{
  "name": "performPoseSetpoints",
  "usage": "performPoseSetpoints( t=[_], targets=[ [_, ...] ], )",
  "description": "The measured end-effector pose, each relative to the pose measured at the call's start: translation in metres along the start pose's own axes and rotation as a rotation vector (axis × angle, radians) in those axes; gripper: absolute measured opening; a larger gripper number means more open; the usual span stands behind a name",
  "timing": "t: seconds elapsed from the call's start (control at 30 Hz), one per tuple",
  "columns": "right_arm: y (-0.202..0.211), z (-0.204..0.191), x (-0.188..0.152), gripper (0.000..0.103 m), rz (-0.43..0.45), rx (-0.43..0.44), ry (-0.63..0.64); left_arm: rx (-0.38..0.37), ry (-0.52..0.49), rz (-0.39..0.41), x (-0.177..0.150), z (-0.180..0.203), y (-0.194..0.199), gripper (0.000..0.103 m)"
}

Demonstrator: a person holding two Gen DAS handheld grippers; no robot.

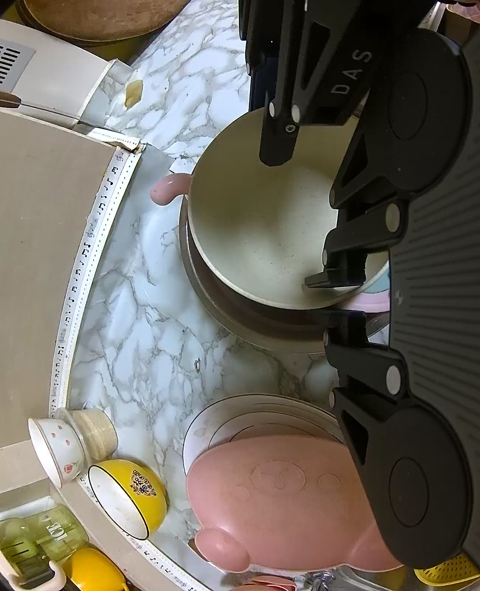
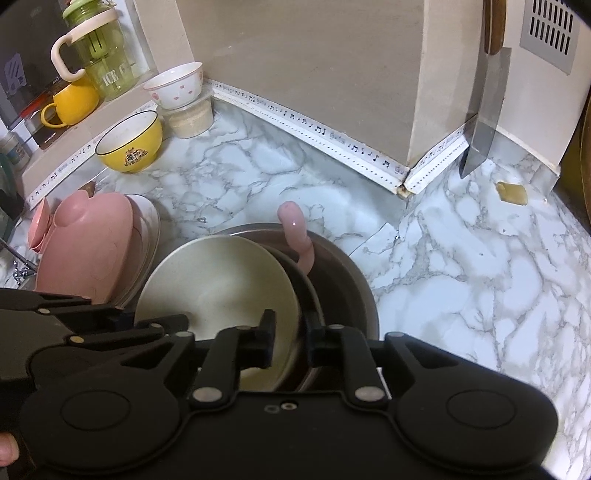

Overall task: Organize plates and bowls
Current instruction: 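Lower the cream bowl into the steel bowl and open both grippers, then move both grippers to the steel bowl's rim and close them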

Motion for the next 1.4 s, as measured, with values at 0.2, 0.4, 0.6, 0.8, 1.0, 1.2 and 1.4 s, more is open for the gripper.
performPoseSetpoints(
  t=[0.2, 0.4, 0.6, 0.8, 1.0, 1.2, 1.4],
  targets=[
    [0.001, -0.002, 0.000, 0.021, -0.001, 0.000, 0.010, -0.002, 0.002, -0.003, -0.001, -0.001, 0.001, 0.019],
    [0.007, -0.005, 0.000, 0.032, 0.002, 0.015, 0.029, 0.002, 0.019, 0.027, -0.003, -0.009, 0.010, 0.045],
    [0.019, -0.007, 0.000, 0.049, 0.028, 0.005, 0.052, -0.013, 0.039, 0.051, -0.005, -0.020, 0.020, 0.048],
    [0.037, -0.005, -0.001, 0.066, 0.062, 0.021, 0.066, -0.030, 0.056, 0.084, -0.008, -0.029, 0.034, 0.058],
    [0.058, 0.002, -0.004, 0.087, 0.111, 0.042, 0.075, -0.052, 0.073, 0.130, -0.010, -0.039, 0.045, 0.070],
    [0.070, 0.020, -0.010, 0.099, 0.132, 0.058, 0.051, -0.080, 0.131, 0.139, -0.011, -0.055, 0.043, 0.072],
    [0.063, 0.044, -0.018, 0.099, 0.113, 0.052, -0.023, -0.075, 0.154, 0.128, -0.014, -0.062, 0.031, 0.071]
  ],
)
Point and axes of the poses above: each gripper's, at about its wrist camera, not at the fingertips, and y roughly against the way its jaws point, z to its right, x to its top, the point moved 2 cm from there along -y, roughly the way its jaws point
